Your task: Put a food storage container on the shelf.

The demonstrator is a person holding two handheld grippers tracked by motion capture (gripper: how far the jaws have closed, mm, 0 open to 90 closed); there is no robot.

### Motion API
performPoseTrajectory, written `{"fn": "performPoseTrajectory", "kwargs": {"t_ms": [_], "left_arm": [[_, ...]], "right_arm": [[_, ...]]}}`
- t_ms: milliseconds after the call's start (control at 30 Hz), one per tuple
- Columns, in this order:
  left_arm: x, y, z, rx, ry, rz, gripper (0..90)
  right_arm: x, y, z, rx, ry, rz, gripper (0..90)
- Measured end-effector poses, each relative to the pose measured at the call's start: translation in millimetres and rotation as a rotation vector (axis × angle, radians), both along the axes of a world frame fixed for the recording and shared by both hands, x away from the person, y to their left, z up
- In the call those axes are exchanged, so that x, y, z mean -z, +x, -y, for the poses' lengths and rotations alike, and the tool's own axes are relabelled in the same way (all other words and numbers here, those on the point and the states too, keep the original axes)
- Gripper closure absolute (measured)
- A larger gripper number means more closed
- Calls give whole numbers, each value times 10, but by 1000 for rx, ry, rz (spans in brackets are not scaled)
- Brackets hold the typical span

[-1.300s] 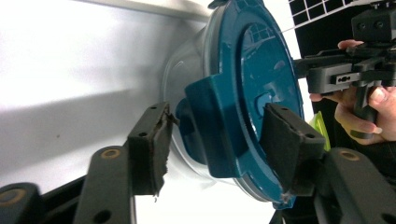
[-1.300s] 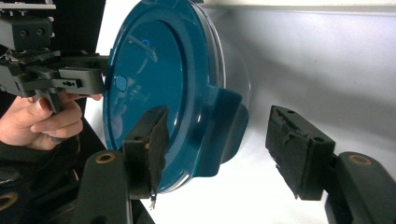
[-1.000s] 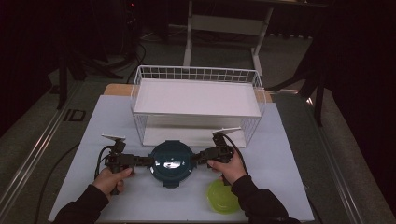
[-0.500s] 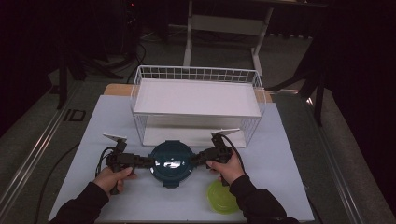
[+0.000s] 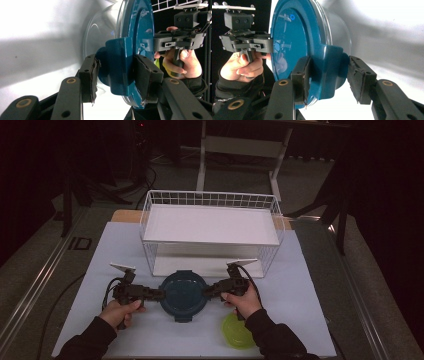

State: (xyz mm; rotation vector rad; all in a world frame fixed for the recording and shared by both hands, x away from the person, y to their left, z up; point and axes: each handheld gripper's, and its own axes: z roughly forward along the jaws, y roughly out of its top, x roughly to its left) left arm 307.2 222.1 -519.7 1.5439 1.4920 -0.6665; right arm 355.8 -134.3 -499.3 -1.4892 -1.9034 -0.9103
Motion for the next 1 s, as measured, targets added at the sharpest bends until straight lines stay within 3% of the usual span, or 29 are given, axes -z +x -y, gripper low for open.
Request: {"fn": "performPoseTrajectory", "kwargs": {"t_ms": [433,833,1000], "left_arm": [[-84,-123,45,-7,5,12,568],[-395,-152,79,7,12,73,570],[-503,-176,118,10,12,88,571]], "right_arm": [[-71,-49,17,-21,4,50,550],[-366,-142,89,-11,33,126,552],[-446,-171,121,-8,35,129,552]]}}
